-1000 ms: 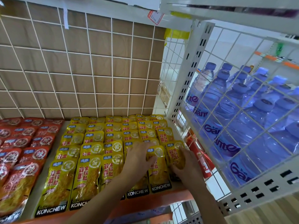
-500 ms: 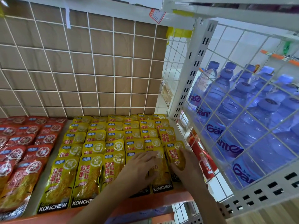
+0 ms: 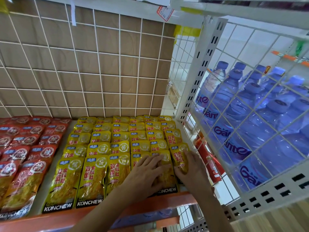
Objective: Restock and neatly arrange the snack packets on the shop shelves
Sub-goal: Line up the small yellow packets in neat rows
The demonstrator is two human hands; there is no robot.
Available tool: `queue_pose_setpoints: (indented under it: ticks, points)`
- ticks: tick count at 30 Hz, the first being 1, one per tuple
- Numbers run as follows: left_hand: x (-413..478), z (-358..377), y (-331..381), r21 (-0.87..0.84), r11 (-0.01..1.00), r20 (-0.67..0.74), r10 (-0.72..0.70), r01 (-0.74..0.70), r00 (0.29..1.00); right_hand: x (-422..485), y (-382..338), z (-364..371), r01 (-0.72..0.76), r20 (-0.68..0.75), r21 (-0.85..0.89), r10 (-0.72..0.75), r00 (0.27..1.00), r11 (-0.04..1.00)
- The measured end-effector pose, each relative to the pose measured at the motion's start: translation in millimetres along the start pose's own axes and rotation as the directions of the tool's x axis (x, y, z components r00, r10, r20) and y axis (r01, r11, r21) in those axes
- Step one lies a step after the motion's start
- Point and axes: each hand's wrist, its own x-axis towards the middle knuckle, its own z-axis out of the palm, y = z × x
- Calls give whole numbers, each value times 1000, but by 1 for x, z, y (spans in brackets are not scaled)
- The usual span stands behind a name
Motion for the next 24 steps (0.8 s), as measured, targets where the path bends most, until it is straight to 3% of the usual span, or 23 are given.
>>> queue_pose_setpoints:
  ticks: [9, 15, 18, 24]
  points:
    - [3, 0, -6, -167, 984, -94, 44, -59, 995, 2, 5, -1, -31, 50, 6, 30, 998, 1000]
    - [15, -12, -17, -281, 960, -110, -15, -17, 994, 6, 0, -8, -76, -68, 277, 98, 993, 958]
    - [33, -19, -23, -259, 965, -82, -47, 24, 996, 26, -6, -12, -190, -29, 378, 217, 976, 906]
    - [72, -27, -31, -282, 949, -22, -151, 138, 988, 78, -11, -12, -258, 10, 247, 264, 964, 934]
